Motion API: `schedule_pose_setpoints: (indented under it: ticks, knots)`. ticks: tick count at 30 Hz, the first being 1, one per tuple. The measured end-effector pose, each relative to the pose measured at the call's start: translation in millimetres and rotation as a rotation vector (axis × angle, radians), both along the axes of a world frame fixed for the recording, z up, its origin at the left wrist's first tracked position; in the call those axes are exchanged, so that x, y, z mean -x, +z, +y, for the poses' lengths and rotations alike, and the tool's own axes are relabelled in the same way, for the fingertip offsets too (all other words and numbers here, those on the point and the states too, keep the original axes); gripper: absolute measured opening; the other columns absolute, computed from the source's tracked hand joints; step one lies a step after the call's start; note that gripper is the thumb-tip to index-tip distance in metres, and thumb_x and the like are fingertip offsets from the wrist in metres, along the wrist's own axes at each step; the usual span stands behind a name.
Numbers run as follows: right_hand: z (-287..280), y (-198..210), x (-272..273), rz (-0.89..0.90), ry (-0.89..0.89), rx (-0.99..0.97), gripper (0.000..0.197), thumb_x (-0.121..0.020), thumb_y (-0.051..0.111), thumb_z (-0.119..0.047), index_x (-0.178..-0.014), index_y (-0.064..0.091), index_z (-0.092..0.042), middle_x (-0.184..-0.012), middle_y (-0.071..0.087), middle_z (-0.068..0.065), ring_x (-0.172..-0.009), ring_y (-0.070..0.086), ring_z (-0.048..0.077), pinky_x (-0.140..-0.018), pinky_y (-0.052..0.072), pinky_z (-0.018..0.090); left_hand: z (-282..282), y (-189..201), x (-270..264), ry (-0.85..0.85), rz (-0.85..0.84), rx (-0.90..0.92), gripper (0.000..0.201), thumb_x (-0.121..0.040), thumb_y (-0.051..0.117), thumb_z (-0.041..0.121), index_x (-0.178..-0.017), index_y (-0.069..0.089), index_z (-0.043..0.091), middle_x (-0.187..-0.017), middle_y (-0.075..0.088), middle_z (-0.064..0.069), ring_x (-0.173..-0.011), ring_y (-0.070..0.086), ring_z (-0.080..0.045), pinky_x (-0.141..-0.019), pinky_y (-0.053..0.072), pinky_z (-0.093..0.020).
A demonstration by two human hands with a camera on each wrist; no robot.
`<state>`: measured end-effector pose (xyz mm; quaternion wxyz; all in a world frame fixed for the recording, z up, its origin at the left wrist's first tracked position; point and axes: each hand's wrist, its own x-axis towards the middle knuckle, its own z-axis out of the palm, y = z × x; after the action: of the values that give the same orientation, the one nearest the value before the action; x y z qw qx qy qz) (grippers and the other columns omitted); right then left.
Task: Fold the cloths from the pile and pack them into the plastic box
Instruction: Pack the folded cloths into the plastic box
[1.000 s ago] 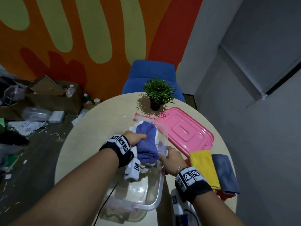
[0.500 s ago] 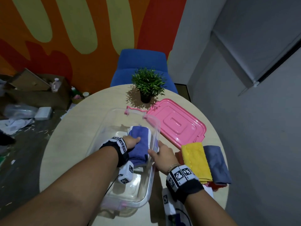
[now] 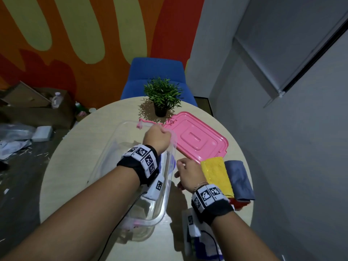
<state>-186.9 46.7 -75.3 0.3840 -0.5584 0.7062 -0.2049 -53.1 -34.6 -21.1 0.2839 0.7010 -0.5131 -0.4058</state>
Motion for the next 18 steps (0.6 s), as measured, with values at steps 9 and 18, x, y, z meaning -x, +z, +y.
schedule_pose_setpoints:
  ticks: [9, 18]
  knots:
    - [3.6, 4.7, 147.8, 0.329, -0.497, 0.168, 0.02, -0.091, 0.057, -0.019, -0.108, 0.065, -0.011, -0.109, 0.068, 0.016, -0.1, 0.06, 0.036, -0.082, 0.045, 0.036, 57.4, 29.9, 115.7, -0.503, 0.105, -0.017, 0.023, -0.099, 0.045, 0.009, -0.099, 0.067, 0.012, -0.098, 0.072, -0.008, -0.074, 0.058, -0.023, -0.062, 0.048, -0.028]
    - [16.0, -59.0, 217.5, 0.321, -0.343, -0.244, 0.062, -0.088, 0.066, -0.045, -0.129, 0.051, 0.0, -0.128, 0.059, 0.021, -0.115, 0.057, 0.039, -0.081, 0.042, 0.035, 67.7, -48.2, 180.5, -0.974, -0.399, -0.305, 0.036, -0.103, 0.038, 0.005, -0.134, 0.051, -0.005, -0.143, 0.049, -0.022, -0.13, 0.048, -0.036, -0.089, 0.038, -0.035]
